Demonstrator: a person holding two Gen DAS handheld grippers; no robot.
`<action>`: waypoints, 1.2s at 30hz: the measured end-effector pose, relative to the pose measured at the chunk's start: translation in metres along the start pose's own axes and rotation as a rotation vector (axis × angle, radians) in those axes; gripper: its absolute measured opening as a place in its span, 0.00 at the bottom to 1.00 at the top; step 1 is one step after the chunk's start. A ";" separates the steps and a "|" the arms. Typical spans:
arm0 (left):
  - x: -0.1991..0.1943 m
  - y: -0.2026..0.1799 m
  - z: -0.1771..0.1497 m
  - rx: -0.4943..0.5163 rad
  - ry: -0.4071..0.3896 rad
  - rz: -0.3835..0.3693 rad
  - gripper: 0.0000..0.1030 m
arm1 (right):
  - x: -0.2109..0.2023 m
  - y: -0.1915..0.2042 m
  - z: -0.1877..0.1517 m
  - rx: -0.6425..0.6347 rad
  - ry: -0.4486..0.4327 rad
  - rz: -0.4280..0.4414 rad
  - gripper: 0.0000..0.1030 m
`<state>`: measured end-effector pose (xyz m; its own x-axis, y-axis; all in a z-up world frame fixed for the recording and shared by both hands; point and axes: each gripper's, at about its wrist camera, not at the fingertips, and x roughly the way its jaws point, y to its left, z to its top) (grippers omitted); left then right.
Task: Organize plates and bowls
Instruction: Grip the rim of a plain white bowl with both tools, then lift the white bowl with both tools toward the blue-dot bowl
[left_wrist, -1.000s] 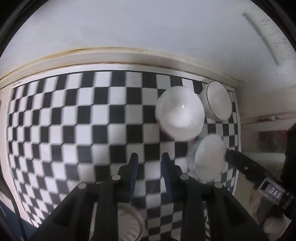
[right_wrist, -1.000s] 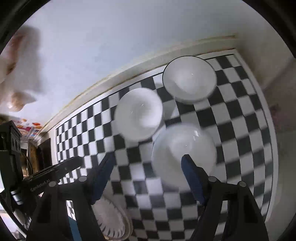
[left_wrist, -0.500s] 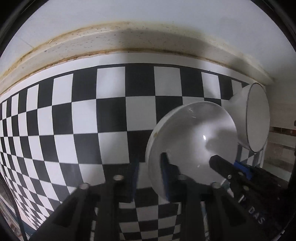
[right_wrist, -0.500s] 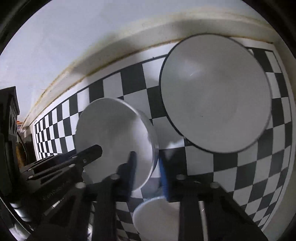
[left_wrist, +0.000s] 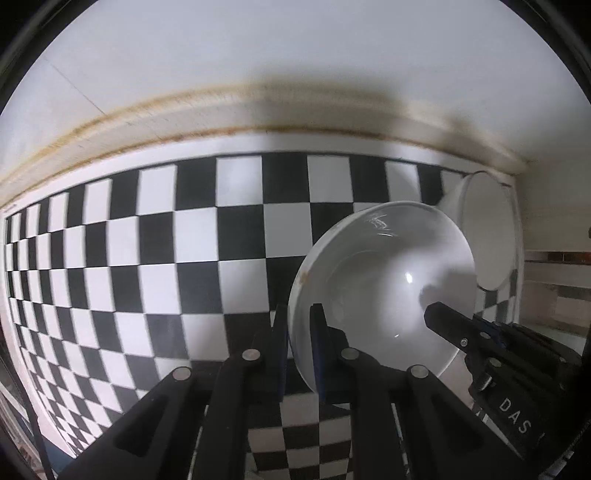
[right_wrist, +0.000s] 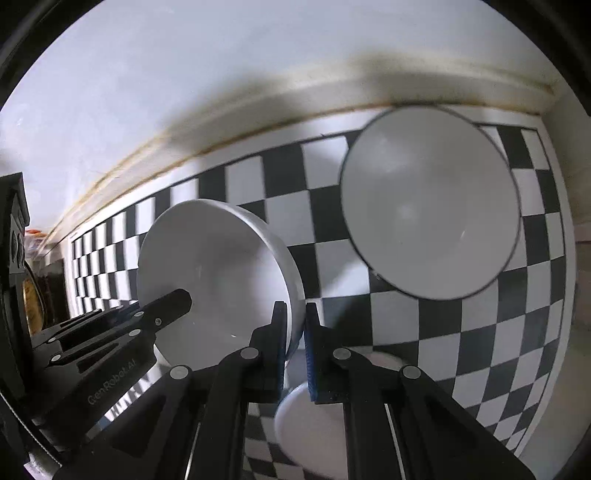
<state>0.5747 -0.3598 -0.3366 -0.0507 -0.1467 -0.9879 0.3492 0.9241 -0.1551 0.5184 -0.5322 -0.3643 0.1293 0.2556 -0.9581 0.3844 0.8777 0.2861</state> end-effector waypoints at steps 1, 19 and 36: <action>-0.010 -0.002 -0.002 0.004 -0.018 0.001 0.09 | -0.005 0.002 -0.002 -0.006 -0.007 0.004 0.10; -0.068 -0.027 -0.138 0.099 -0.071 -0.063 0.09 | -0.092 -0.014 -0.166 -0.030 -0.070 0.053 0.10; 0.039 -0.031 -0.211 0.117 0.131 0.015 0.09 | 0.008 -0.062 -0.261 0.026 0.088 0.039 0.11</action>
<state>0.3644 -0.3201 -0.3708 -0.1633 -0.0787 -0.9834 0.4571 0.8773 -0.1461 0.2571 -0.4786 -0.3940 0.0644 0.3252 -0.9435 0.4044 0.8558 0.3226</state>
